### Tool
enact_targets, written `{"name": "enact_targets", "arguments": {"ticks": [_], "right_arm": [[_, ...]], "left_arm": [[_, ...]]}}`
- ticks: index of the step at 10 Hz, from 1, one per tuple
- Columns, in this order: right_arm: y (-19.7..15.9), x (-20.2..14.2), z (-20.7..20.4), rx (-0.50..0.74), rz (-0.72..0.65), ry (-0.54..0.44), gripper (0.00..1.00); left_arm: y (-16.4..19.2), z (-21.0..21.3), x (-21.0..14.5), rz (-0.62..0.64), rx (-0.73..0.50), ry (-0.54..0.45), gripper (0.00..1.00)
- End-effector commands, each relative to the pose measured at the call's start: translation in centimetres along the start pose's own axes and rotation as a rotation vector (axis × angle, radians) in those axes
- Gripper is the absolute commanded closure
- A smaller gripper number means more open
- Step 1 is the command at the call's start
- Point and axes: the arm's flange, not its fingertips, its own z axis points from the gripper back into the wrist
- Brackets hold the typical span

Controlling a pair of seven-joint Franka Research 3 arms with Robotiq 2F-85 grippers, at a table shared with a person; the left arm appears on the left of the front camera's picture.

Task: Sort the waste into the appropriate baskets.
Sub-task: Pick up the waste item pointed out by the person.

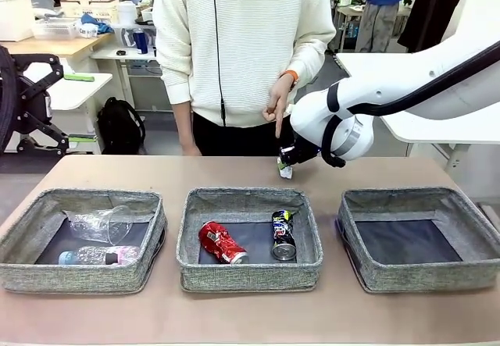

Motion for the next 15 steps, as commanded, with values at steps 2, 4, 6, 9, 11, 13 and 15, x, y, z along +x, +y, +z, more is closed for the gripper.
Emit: {"name": "enact_targets", "arguments": {"ticks": [2, 4, 6, 9, 11, 13, 15], "right_arm": [[0.3, -2.8, 8.4, 0.196, -0.054, 0.092, 1.00], [2.4, -6.7, 15.8, 0.350, -0.175, 0.201, 1.00], [6.5, -11.4, 20.8, 0.316, -0.203, 0.206, 1.00], [13.8, -13.7, 23.1, 0.117, -0.160, 0.172, 1.00], [12.4, -14.3, 24.3, 0.241, -0.130, 0.161, 0.93], [17.8, -8.3, 21.4, 0.061, -0.092, 0.363, 0.93], [26.9, -3.5, 28.0, -0.203, -0.056, 0.671, 0.93]], "left_arm": [[-0.2, 0.0, -0.1, 0.007, -0.010, -0.003, 0.00], [-0.2, 0.0, -0.1, 0.007, -0.010, -0.003, 0.00], [-0.2, 0.0, -0.1, 0.007, -0.010, -0.003, 0.00], [-0.2, 0.0, -0.1, 0.007, -0.010, -0.003, 0.00], [-0.2, 0.0, -0.1, 0.007, -0.010, -0.003, 0.00], [-0.2, 0.0, -0.1, 0.007, -0.010, -0.003, 0.00], [-0.2, 0.0, -0.1, 0.007, -0.010, -0.003, 0.00]]}}
